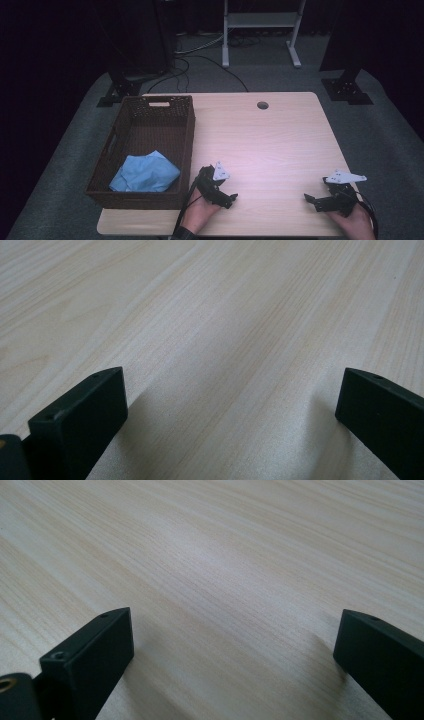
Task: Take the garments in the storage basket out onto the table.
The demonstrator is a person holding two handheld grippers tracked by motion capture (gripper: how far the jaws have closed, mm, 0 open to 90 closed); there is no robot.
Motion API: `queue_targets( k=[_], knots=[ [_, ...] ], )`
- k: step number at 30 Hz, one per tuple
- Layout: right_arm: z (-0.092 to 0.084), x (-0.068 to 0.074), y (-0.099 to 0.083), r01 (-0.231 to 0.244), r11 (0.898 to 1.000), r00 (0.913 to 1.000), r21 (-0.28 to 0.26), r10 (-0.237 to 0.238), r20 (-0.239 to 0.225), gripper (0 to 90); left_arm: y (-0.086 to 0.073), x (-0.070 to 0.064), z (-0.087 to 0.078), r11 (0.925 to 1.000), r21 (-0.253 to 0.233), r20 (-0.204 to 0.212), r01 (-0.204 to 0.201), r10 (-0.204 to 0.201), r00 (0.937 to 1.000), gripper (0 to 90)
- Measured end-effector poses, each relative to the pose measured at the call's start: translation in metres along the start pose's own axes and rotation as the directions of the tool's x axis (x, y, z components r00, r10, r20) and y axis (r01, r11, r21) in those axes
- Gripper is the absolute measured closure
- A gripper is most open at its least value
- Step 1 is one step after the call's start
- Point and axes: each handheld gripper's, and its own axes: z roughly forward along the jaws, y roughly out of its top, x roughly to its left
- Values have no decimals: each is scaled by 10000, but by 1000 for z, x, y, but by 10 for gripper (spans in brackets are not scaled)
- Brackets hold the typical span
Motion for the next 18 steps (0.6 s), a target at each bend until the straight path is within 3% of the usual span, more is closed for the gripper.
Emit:
queue_targets(
  k=[18],
  knots=[
    [0, 1, 0, 38, 10000, 10000, 6, -38, -32, 16, 1, -2, 0, 9999, 1, 151, -144, 143, 9998, 0]
  ],
)
